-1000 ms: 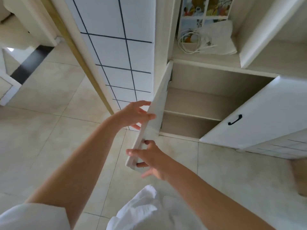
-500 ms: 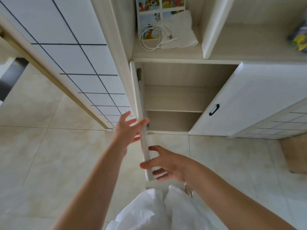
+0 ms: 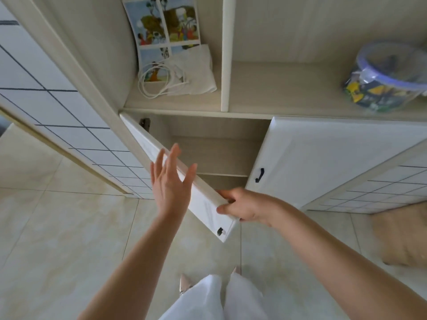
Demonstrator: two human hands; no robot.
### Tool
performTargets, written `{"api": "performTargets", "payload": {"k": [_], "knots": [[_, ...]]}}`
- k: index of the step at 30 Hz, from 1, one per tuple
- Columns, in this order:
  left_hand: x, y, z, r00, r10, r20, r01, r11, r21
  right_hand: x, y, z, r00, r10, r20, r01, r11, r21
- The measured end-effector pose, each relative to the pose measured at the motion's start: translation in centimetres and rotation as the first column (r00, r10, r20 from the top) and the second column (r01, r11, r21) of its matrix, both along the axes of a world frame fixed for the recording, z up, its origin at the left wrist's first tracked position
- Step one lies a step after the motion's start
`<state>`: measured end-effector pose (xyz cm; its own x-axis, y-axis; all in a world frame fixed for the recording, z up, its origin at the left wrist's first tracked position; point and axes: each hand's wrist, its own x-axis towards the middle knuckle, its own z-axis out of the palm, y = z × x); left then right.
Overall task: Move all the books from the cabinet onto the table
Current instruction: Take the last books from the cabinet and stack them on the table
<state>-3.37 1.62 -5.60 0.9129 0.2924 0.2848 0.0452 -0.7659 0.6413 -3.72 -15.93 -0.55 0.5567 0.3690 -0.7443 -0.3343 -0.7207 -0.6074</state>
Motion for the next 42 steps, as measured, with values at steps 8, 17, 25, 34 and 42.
{"api": "performTargets", "payload": {"k": [8, 17, 25, 34, 42], "knots": [[5.1, -0.6, -2.3, 0.943, -0.316, -0.108, 0.327, 0.816, 0.476, 3.9, -3.2, -0.1, 0.829, 0.151, 0.538, 0.079, 0.921, -0.381], [10.1, -1.8, -3.2, 0.958, -0.273, -0.091, 0.268, 0.732, 0.626, 6.5, -3.8, -5.3, 0.399, 0.419, 0.815, 0.301, 0.780, -0.549], [14.4, -0.4, -2.9, 0.951, -0.302, -0.066, 0.276, 0.733, 0.622, 11.4, -4.8, -6.0, 0.370, 0.462, 0.806, 0.336, 0.742, -0.580], [16.0, -1.2, -3.3, 0.966, -0.257, -0.034, 0.225, 0.767, 0.601, 14.0, -4.8, -5.8, 0.397, 0.498, 0.771, 0.324, 0.710, -0.625], [16.3, -0.9, -4.0, 0.962, -0.273, 0.007, 0.212, 0.763, 0.611, 14.4, -4.7, -6.8, 0.390, 0.529, 0.753, 0.311, 0.694, -0.649]]}}
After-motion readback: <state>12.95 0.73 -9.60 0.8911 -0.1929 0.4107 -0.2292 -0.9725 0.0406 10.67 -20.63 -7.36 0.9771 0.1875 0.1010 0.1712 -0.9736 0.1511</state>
